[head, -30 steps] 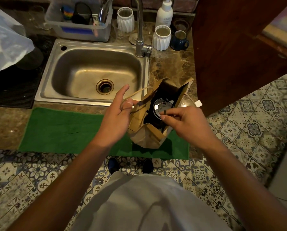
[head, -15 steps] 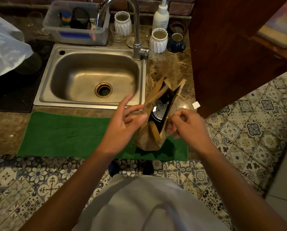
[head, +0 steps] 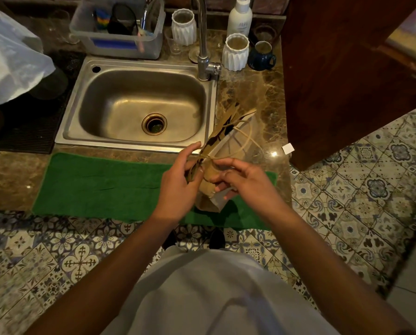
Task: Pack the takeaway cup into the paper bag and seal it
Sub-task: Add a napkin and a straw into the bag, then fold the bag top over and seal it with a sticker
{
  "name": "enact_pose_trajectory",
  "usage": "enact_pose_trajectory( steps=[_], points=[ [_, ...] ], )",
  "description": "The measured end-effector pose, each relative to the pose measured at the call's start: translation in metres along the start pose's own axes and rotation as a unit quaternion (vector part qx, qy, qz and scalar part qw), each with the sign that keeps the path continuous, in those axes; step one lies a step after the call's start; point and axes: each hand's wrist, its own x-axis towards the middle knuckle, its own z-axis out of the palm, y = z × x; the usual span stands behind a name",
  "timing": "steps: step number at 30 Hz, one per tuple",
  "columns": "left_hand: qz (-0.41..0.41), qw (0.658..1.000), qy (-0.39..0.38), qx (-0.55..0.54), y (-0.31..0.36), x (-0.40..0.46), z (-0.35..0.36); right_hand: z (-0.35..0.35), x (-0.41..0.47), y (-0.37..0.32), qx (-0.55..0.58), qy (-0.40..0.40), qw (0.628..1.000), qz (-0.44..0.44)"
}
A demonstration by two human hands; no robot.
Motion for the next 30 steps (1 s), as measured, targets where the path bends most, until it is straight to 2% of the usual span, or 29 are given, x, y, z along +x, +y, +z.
enact_pose_trajectory(
  steps=[5, 10, 13, 16, 17, 19, 26, 30],
  points=[
    [0.045, 0.997, 0.020, 0.062, -0.008, 0.006, -0.008, -0.017, -0.004, 0.000, -0.020, 0.037, 0.999, -0.018],
    [0.053, 0.998, 0.004, 0.033, -0.010, 0.008, -0.015, -0.037, -0.001, 0.001, -0.062, 0.133, 0.987, -0.068],
    [0.068, 0.998, -0.016, -0.002, -0.012, 0.009, -0.021, -0.044, 0.004, 0.000, -0.098, 0.228, 0.960, -0.126],
    [0.079, 0.996, -0.032, -0.036, -0.013, 0.006, -0.028, -0.047, 0.007, -0.006, -0.230, 0.274, 0.911, -0.207],
    [0.074, 0.995, -0.043, -0.044, -0.013, 0.005, -0.031, -0.047, 0.009, -0.008, -0.261, 0.273, 0.898, -0.227],
    [0.061, 0.995, -0.067, -0.051, -0.013, 0.005, -0.040, -0.047, 0.015, -0.010, -0.285, 0.246, 0.895, -0.241],
    [0.055, 0.995, -0.070, -0.039, -0.019, 0.006, -0.071, -0.038, 0.028, -0.008, -0.288, 0.043, 0.937, -0.195],
    [0.016, 0.998, -0.023, -0.062, -0.019, 0.005, -0.079, -0.032, 0.033, -0.005, -0.241, 0.040, 0.952, -0.186]
  ],
)
